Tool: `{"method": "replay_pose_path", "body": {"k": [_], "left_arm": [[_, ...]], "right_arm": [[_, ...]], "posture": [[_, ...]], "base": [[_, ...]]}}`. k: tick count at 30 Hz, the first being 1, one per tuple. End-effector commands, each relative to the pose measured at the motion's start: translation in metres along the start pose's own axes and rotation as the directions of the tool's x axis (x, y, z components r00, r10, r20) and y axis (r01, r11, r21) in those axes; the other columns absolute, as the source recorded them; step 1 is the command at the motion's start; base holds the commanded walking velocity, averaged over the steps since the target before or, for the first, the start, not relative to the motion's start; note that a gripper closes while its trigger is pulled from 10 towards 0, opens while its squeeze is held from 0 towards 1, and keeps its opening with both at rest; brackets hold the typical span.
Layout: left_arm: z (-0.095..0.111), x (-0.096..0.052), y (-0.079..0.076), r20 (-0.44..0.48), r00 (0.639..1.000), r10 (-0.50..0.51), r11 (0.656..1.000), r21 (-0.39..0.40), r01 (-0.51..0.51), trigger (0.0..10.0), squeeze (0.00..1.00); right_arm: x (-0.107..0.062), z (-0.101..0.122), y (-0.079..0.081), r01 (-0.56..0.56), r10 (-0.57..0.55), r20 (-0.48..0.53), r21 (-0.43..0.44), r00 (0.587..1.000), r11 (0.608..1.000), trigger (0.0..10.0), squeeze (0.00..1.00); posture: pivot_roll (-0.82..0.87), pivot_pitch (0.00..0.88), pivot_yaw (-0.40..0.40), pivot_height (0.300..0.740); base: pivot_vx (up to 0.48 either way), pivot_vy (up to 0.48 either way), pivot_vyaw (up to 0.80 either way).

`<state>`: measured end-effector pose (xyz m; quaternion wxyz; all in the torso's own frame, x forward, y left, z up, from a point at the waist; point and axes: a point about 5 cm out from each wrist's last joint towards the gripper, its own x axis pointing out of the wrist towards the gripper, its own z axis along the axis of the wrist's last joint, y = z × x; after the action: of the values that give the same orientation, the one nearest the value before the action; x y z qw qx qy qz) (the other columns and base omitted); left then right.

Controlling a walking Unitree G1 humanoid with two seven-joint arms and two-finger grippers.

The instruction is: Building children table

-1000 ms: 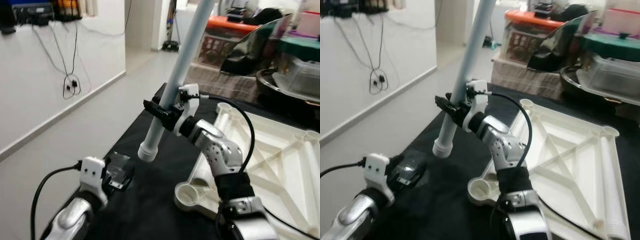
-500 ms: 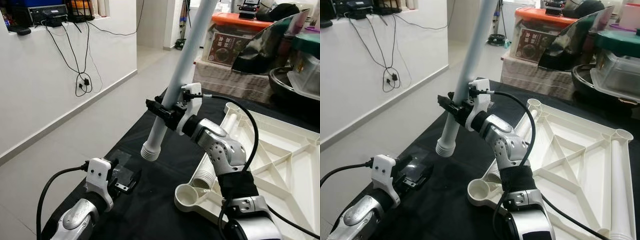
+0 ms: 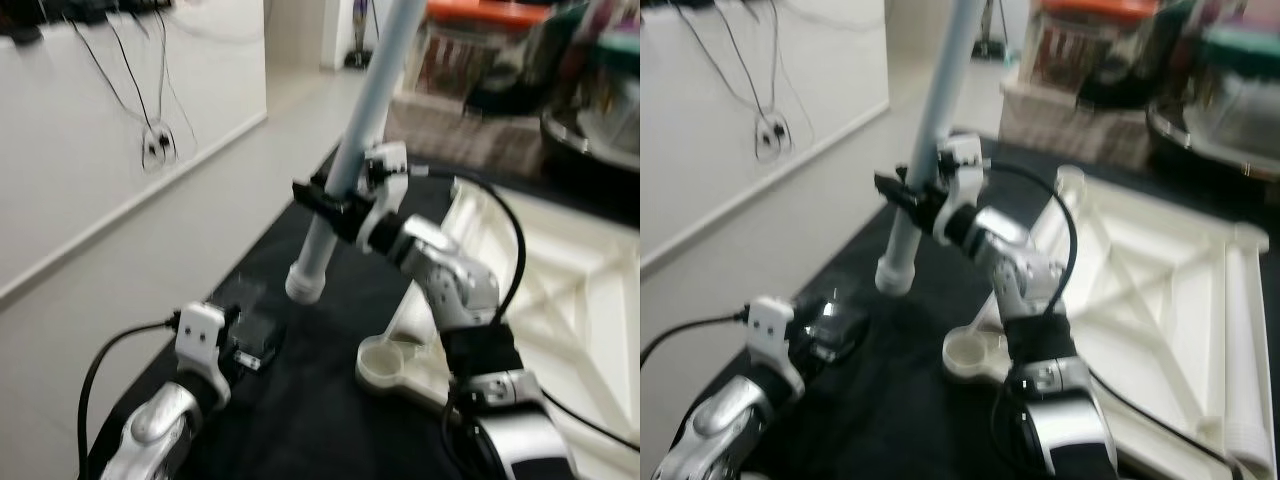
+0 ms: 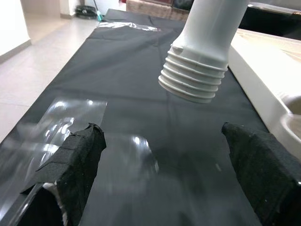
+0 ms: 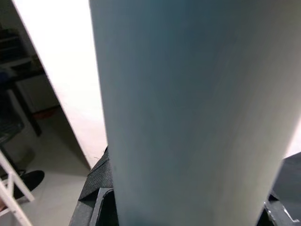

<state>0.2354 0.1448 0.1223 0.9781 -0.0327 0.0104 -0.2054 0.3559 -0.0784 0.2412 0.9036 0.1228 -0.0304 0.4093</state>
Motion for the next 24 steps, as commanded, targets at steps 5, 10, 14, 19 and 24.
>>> {"method": "replay_pose_path", "body": {"k": [5,10,14,19,24], "left_arm": [[-0.0033,-0.0005,-0.0006,-0.014,1.0,-0.003,1.0,0.001,0.003,10.0,0.0],[-0.004,0.0015,0.0001,-0.017,1.0,0.002,1.0,0.006,-0.002,10.0,0.0],[-0.0043,0.002,0.0001,-0.018,1.0,0.005,1.0,0.008,-0.005,10.0,0.0],[-0.0047,0.0022,0.0013,-0.02,1.0,0.012,1.0,0.018,-0.012,10.0,0.0],[-0.0039,0.003,0.0017,-0.009,1.0,0.013,1.0,0.022,-0.013,10.0,0.0]], "right_arm": [[-0.0021,0.004,-0.0001,-0.005,0.005,0.026,-0.013,1.0,1.0,0.0,0.0],[-0.0045,0.0036,-0.0027,0.008,-0.007,0.023,-0.018,1.0,1.0,0.0,0.0],[-0.0051,0.0031,-0.0034,0.014,-0.014,0.023,-0.018,1.0,1.0,0.0,0.0],[-0.0046,0.0027,-0.0032,0.015,-0.015,0.026,-0.018,1.0,1.0,0.0,0.0],[-0.0037,0.001,-0.0018,0.02,-0.019,0.03,-0.031,0.999,0.999,0.0,0.0]], "posture": [[0.06,0.0,-0.079,0.74],[0.06,0.0,-0.076,0.74],[0.06,0.0,-0.076,0.74],[0.06,0.0,-0.077,0.74],[0.06,0.0,-0.077,0.74]], "base": [[0.0,0.0,0.0],[0.0,0.0,0.0],[0.0,0.0,0.0],[0.0,0.0,0.0],[0.0,0.0,0.0]]}}
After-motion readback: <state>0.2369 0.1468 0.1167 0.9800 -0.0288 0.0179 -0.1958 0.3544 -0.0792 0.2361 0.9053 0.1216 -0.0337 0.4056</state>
